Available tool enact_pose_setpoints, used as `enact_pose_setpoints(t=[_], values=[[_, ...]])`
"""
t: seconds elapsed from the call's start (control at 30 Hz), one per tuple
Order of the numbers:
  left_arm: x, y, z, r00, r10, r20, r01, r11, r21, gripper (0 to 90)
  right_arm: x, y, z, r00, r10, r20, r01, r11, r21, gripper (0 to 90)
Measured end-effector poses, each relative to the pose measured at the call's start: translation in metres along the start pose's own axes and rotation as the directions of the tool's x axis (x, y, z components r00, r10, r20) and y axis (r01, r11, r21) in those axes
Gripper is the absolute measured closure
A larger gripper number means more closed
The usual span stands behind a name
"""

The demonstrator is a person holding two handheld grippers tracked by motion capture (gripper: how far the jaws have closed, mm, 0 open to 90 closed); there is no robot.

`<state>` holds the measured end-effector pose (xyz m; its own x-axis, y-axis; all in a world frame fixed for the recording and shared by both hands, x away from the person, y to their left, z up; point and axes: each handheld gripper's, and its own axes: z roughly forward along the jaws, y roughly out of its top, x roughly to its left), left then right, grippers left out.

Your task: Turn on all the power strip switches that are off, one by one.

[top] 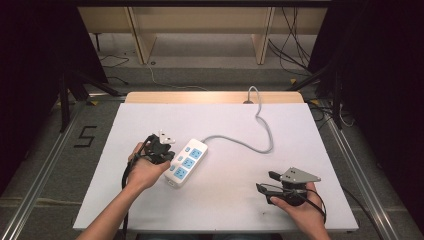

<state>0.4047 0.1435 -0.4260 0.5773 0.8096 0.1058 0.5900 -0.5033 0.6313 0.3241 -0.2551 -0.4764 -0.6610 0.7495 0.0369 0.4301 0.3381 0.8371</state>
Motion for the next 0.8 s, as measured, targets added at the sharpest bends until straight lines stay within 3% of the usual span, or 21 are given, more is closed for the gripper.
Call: enact_pose_setpoints(t=[0.8], values=[[-0.002,0.017,0.015,0.9999,0.005,0.01,-0.005,0.9998,0.021,89.4,0.0,0.0,0.0,1.0,0.004,0.0,-0.004,1.0,0.0,35.0]])
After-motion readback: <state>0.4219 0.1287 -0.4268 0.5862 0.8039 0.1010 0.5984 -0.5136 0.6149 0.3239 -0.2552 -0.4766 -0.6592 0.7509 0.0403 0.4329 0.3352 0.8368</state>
